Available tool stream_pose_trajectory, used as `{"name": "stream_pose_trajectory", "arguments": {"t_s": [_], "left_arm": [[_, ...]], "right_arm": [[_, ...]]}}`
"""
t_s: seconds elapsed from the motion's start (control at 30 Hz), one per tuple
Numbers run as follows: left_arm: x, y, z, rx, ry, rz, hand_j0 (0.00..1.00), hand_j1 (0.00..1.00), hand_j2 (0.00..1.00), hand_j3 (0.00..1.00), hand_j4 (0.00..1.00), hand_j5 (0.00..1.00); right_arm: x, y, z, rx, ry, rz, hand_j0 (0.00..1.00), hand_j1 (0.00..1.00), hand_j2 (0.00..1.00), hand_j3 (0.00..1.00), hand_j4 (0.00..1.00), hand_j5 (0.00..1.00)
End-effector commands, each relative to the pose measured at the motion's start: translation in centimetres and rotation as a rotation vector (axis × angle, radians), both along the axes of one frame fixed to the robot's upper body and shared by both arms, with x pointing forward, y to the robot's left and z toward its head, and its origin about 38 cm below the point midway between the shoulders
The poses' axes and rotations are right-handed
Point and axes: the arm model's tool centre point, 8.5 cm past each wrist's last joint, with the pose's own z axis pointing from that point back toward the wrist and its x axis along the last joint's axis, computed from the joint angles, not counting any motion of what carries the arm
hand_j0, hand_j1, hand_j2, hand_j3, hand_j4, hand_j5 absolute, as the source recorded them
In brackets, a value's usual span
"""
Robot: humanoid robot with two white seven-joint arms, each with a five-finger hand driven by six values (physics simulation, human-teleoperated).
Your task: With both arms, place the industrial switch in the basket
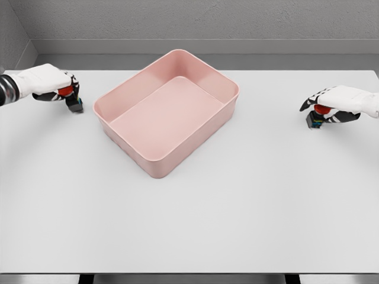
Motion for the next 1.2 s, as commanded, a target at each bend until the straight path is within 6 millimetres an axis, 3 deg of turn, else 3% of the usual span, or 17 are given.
{"name": "stream_pose_trajectory", "arguments": {"t_s": [0.0,0.13,0.27,0.6,0.7,0.93,1.17], "left_arm": [[0.1,-0.1,0.6,-0.013,-0.015,-0.002,0.35,0.35,0.35,0.35,0.35,0.35],[0.6,-1.1,2.3,-0.022,-0.051,-0.029,0.35,0.35,0.35,0.35,0.35,0.35],[0.7,-3.5,4.5,-0.042,-0.107,-0.105,0.35,0.35,0.35,0.35,0.35,0.35],[-1.4,-4.8,9.4,-0.09,-0.199,-0.209,0.35,0.35,0.35,0.35,0.35,0.35],[-2.3,-5.9,11.8,-0.136,-0.256,-0.256,0.36,0.36,0.36,0.36,0.36,0.36],[-3.6,-8.7,12.8,-0.159,-0.25,-0.345,0.37,0.37,0.37,0.37,0.37,0.37],[-4.4,-10.9,11.3,-0.154,-0.207,-0.4,0.37,0.37,0.37,0.37,0.37,0.37]], "right_arm": [[0.0,0.0,0.1,0.005,-0.003,-0.004,0.68,0.68,0.68,0.68,0.68,0.68],[0.1,0.0,0.2,0.006,-0.004,-0.003,0.64,0.64,0.64,0.64,0.64,0.64],[0.2,0.1,0.6,0.009,-0.013,-0.001,0.61,0.61,0.61,0.61,0.61,0.61],[0.3,0.2,0.9,0.009,-0.019,0.002,0.56,0.56,0.56,0.56,0.56,0.56],[0.5,0.3,1.3,0.01,-0.028,0.004,0.56,0.56,0.56,0.56,0.56,0.56],[0.8,0.6,2.0,0.017,-0.044,0.011,0.56,0.56,0.56,0.56,0.56,0.56],[1.3,1.6,2.7,0.03,-0.062,0.03,0.56,0.56,0.56,0.56,0.56,0.56]]}}
